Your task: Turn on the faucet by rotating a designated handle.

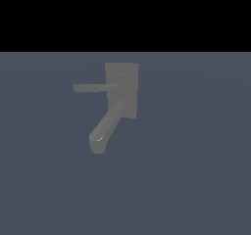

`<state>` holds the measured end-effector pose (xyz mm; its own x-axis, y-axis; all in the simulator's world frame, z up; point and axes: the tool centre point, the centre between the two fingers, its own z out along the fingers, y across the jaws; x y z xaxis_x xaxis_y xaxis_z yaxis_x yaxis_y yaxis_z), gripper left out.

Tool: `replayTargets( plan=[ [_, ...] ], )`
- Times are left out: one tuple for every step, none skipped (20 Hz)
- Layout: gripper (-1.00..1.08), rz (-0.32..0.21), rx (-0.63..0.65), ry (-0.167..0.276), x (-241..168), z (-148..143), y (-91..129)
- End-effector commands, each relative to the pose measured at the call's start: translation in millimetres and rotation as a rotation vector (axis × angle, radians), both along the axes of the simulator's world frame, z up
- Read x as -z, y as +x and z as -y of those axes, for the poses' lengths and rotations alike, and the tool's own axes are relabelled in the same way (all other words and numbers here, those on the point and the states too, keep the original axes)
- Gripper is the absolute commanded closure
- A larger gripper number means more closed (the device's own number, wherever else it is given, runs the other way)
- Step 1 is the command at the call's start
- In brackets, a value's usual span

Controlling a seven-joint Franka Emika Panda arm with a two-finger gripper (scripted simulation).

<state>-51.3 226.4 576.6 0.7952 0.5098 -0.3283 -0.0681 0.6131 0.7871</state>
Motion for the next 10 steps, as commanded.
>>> replayTargets(
  plan=[
    [1.08, -0.062, -0.014, -0.099, 29.7, -11.1, 19.8],
    [1.08, -0.087, -0.019, -0.134, 42.0, -14.3, 27.1],
    [1.08, -0.113, -0.023, -0.168, 54.2, -17.0, 34.1],
    [1.08, -0.137, -0.027, -0.2, 66.3, -19.1, 40.6],
    [1.08, -0.161, -0.031, -0.229, 78.0, -20.8, 46.6],
    [1.08, -0.185, -0.035, -0.256, 89.3, -22.0, 52.2],
    [1.08, -0.207, -0.038, -0.281, 100.2, -22.8, 57.2],
    [1.08, -0.228, -0.041, -0.304, 110.5, -23.3, 61.8],
    [1.08, -0.248, -0.043, -0.324, 120.2, -23.6, 66.0],
    [1.08, -0.266, -0.046, -0.343, 129.2, -23.6, 69.7]
  ],
)
